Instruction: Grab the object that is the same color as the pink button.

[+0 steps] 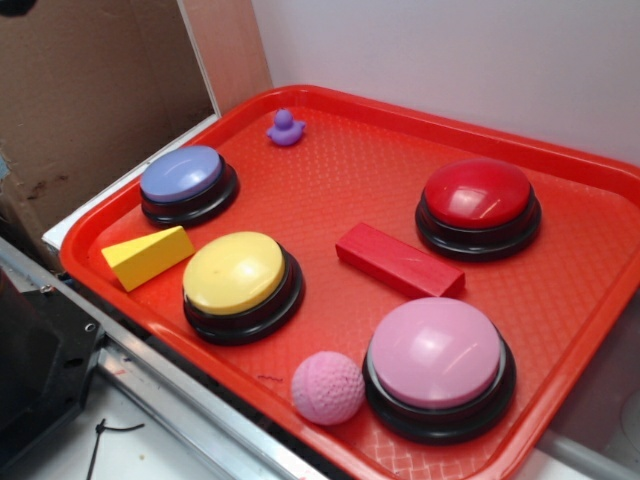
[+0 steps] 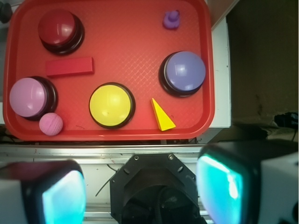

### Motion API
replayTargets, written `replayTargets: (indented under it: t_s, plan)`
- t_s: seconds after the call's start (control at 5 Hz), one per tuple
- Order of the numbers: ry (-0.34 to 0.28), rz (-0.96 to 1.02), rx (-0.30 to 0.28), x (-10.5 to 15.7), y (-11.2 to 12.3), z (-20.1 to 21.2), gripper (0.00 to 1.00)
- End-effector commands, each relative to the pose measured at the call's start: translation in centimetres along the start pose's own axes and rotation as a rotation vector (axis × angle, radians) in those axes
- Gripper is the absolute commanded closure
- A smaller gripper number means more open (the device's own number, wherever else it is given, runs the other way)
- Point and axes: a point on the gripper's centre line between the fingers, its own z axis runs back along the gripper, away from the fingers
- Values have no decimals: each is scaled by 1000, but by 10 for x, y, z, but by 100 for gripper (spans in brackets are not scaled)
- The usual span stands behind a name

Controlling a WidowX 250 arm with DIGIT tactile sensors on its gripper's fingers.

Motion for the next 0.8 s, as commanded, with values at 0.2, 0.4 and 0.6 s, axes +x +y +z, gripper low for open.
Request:
replayTargets:
  t_s: [0.2,0.4,0.6]
  plan:
    - [0,0,0,0,0,0,0]
    - [-24,-115,-4,33,-44,-2,0]
    - [15,-225,-8,51,-97,-20,0]
